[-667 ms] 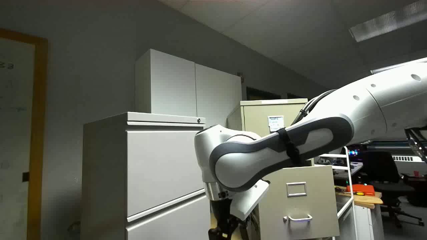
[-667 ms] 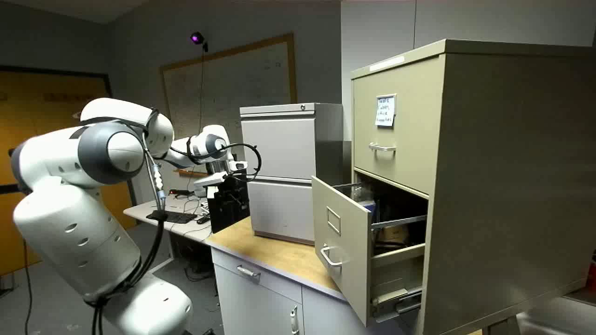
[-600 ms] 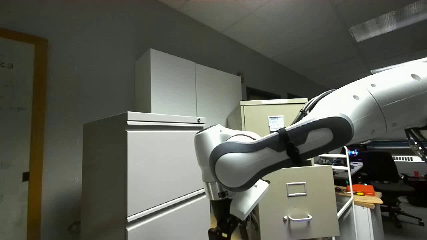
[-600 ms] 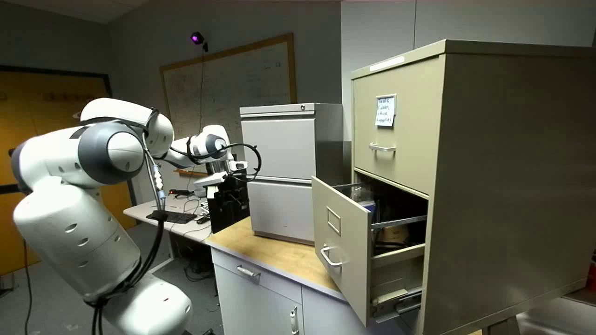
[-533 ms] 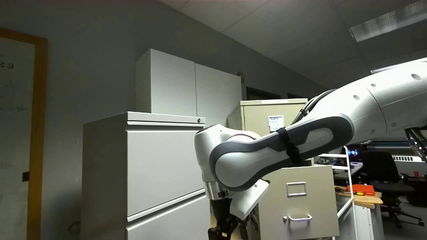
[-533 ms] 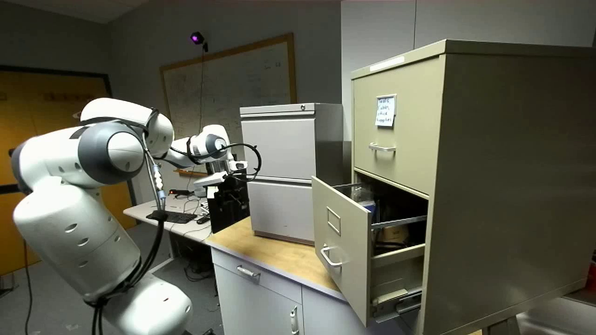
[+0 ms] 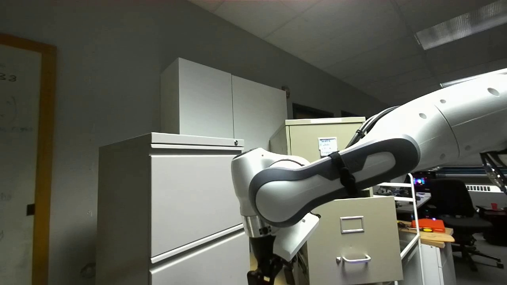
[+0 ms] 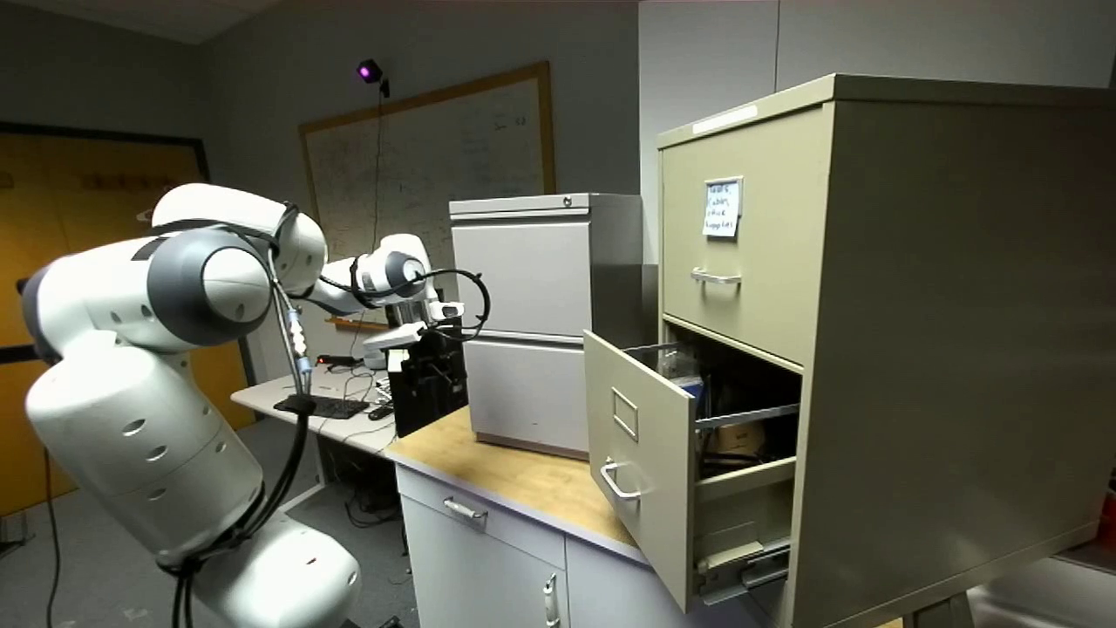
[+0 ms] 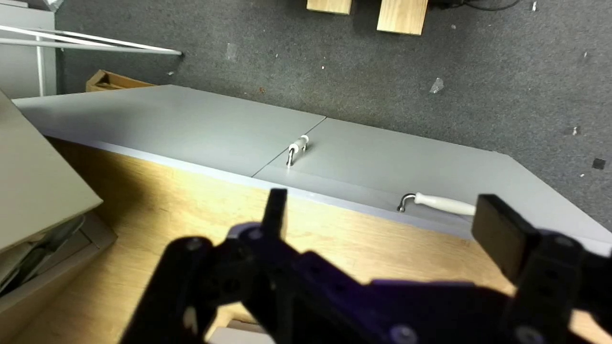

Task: Close the bottom drawer on the right

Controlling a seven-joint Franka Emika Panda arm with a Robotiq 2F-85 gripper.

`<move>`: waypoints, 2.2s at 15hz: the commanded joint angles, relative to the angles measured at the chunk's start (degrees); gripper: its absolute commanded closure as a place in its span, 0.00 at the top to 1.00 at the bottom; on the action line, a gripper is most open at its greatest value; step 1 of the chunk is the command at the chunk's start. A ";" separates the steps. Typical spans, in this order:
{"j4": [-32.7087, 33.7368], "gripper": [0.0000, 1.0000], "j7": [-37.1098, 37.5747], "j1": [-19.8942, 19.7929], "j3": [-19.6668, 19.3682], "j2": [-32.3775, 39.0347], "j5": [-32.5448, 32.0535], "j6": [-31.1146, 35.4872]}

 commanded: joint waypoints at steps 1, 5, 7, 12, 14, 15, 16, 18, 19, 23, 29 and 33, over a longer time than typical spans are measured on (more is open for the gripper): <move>0.62 1.00 2.54 0.94 -1.12 0.39 -2.22 1.46; 0.50 0.68 6.17 -0.05 -1.93 -0.32 -4.84 5.05; -0.19 0.53 8.19 -0.77 -2.90 -0.97 -5.87 6.99; -2.12 0.15 13.23 -3.70 -5.93 -1.74 -7.75 10.64; -3.12 0.01 14.92 -5.23 -7.21 -1.61 -8.23 11.85; -3.78 0.00 15.94 -6.12 -7.81 -1.51 -8.63 12.58; -4.46 0.00 16.88 -7.06 -8.50 -1.38 -8.90 13.32; -5.64 0.00 19.11 -8.83 -9.63 -0.84 -9.80 14.89; -6.19 0.00 19.86 -9.67 -10.37 -0.54 -9.93 15.74; -7.42 0.00 25.06 -12.99 -12.53 0.60 -11.30 19.69; -9.07 0.00 40.35 -18.03 -13.24 1.19 -21.85 26.69; -11.23 0.00 54.23 -20.11 -12.64 0.41 -33.61 29.36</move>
